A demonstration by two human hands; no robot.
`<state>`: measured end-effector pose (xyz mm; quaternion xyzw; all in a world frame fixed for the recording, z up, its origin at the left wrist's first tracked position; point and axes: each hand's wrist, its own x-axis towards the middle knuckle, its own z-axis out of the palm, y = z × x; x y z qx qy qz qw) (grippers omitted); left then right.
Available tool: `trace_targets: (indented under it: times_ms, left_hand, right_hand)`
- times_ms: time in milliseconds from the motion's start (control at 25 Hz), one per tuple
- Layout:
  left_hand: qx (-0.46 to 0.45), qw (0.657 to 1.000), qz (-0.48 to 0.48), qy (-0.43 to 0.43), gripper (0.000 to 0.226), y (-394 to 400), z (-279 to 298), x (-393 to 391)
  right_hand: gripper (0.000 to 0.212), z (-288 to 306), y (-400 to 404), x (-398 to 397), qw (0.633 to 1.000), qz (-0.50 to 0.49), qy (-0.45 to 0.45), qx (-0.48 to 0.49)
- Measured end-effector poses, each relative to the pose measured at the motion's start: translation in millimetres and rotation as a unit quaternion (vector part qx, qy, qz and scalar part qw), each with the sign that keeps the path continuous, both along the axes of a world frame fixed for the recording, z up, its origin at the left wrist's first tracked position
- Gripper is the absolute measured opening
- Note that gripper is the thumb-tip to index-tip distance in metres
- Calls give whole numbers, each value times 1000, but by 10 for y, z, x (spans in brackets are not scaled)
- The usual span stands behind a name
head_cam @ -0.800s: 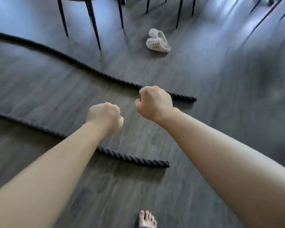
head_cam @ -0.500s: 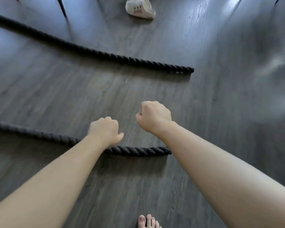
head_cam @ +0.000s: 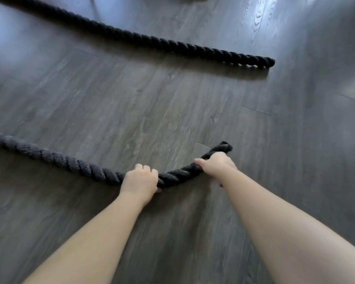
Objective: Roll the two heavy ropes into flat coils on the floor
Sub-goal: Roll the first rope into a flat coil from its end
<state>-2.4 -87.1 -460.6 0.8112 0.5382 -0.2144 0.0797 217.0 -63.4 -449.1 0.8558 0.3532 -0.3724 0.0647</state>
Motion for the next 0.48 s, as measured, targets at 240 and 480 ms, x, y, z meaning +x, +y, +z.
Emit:
trace_targets:
  times_ms: [240,480]
  left_hand:
    - [13,989,-95,-112,57,-315,-119,-415]
    - [-21,987,148,-64,159,-336,-66,-896]
  right_hand:
    - [58,-175,306,-846,966,247,-19,77]
    - [77,-107,506,-1530,726,681,-2,94]
